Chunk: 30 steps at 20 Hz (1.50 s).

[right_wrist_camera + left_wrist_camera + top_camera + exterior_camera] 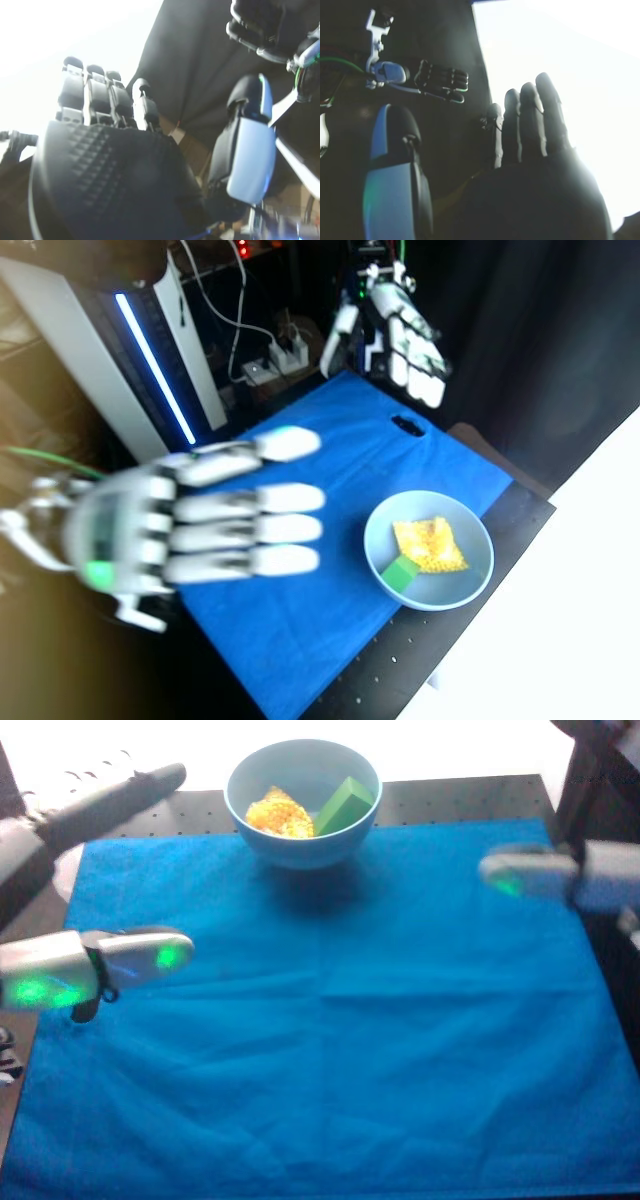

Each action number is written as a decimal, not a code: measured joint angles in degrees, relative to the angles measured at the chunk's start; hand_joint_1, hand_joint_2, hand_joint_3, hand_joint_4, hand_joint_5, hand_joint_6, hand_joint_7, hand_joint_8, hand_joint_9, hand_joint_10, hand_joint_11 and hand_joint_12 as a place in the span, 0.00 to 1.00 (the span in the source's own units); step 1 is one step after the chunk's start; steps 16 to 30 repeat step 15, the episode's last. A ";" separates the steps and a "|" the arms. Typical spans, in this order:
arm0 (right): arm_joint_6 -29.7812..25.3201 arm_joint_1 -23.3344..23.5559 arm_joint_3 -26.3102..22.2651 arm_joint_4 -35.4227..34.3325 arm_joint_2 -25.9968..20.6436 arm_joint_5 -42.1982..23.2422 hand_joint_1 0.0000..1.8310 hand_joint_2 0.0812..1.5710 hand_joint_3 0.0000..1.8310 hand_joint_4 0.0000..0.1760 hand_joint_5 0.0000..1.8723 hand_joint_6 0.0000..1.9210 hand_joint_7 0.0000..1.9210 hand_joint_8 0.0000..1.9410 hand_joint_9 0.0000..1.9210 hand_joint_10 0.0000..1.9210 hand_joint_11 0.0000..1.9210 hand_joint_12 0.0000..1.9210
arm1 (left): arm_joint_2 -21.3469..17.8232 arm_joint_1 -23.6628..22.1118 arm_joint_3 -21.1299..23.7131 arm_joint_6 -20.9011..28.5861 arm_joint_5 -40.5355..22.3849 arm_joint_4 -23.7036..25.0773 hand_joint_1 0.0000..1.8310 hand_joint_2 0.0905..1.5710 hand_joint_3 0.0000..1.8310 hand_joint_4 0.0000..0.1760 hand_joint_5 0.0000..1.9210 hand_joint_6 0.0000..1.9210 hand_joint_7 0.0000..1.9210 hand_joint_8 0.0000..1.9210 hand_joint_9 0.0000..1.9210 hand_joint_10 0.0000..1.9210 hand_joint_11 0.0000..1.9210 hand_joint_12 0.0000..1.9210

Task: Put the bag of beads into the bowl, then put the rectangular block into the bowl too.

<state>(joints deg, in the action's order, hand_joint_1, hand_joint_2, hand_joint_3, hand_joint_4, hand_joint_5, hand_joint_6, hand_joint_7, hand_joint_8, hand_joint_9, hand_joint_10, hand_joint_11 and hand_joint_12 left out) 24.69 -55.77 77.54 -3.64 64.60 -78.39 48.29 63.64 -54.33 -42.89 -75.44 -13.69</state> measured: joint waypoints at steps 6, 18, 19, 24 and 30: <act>0.04 -12.37 -6.29 -11.56 -3.65 -6.23 0.33 0.53 0.00 1.00 0.00 0.00 0.01 0.00 0.00 0.00 0.00 0.00 | -1.42 5.99 2.49 -0.70 -6.78 -4.26 0.38 0.62 0.00 0.47 0.09 0.00 0.10 0.00 0.12 0.00 0.00 0.22; 0.00 -13.46 -9.84 -12.04 -5.11 -14.40 0.37 0.60 0.00 1.00 0.00 0.00 0.00 0.00 0.00 0.00 0.00 0.00 | -1.49 5.99 4.24 -2.40 -16.11 -5.27 0.16 0.59 0.00 0.66 0.03 0.00 0.06 0.00 0.08 0.00 0.00 0.28; 0.00 -13.46 -9.84 -12.04 -5.11 -14.40 0.37 0.60 0.00 1.00 0.00 0.00 0.00 0.00 0.00 0.00 0.00 0.00 | -1.49 5.99 4.24 -2.40 -16.11 -5.27 0.16 0.59 0.00 0.66 0.03 0.00 0.06 0.00 0.08 0.00 0.00 0.28; 0.00 -13.46 -9.84 -12.04 -5.11 -14.40 0.37 0.60 0.00 1.00 0.00 0.00 0.00 0.00 0.00 0.00 0.00 0.00 | -1.49 5.99 4.24 -2.40 -16.11 -5.27 0.16 0.59 0.00 0.66 0.03 0.00 0.06 0.00 0.08 0.00 0.00 0.28; 0.00 -13.46 -9.84 -12.04 -5.11 -14.40 0.37 0.60 0.00 1.00 0.00 0.00 0.00 0.00 0.00 0.00 0.00 0.00 | -1.49 5.99 4.24 -2.40 -16.11 -5.27 0.16 0.59 0.00 0.66 0.03 0.00 0.06 0.00 0.08 0.00 0.00 0.28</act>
